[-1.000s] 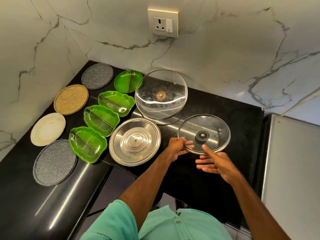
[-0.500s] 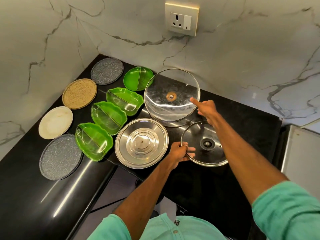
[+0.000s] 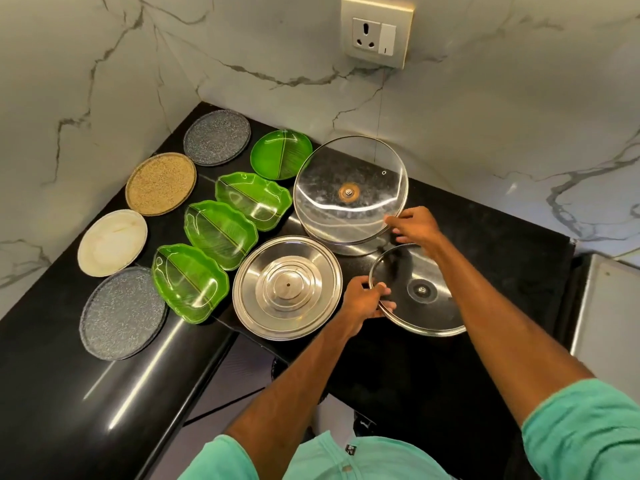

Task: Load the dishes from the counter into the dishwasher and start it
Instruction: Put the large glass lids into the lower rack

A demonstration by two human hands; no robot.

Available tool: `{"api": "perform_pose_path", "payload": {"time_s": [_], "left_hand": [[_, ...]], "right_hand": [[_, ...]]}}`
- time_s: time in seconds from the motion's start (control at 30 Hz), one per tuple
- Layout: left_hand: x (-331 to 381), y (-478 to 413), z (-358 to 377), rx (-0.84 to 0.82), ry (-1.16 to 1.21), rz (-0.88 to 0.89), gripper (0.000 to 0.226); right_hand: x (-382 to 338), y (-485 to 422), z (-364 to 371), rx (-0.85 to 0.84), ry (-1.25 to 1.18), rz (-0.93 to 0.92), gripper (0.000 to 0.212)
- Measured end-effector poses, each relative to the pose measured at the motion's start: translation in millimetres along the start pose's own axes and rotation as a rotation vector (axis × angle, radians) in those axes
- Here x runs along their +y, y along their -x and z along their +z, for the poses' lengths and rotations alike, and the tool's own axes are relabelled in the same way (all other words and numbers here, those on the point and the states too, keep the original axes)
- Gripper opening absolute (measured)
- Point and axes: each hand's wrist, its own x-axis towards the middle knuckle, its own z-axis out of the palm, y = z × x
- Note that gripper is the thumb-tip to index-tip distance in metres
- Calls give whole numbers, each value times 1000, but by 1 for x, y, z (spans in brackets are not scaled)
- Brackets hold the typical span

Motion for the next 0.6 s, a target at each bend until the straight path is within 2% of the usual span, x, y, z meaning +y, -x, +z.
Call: {"api": "perform_pose_path", "payload": {"time_s": [0.1, 0.17, 0.23, 0.27, 0.33, 0.4, 0.47, 0.53, 0.6], "left_hand": [[4, -12, -2, 42, -31, 26, 38], [8, -19, -3, 128, -227, 68, 59], [12, -29, -3, 210, -406, 94, 82], [18, -32, -1, 232, -404, 106, 89], [35, -37, 10, 251, -240, 129, 92], [56, -43, 22, 269, 43, 77, 84], [76, -52, 27, 222, 361, -7, 62], [90, -65, 25, 136, 600, -55, 46], [94, -78, 24, 105, 704, -59, 35]], "right_hand": [[20, 37, -33, 337, 372, -152, 63], [51, 71, -55, 471, 534, -34, 83], [86, 99, -68, 429, 534, 202, 99], [102, 109, -69, 371, 480, 302, 100], [126, 120, -66, 237, 209, 414, 83], [141, 124, -56, 96, -276, 465, 54], [149, 125, -49, -6, -641, 466, 36], [153, 124, -49, -62, -760, 419, 34], [155, 124, -53, -86, -780, 350, 36]]}}
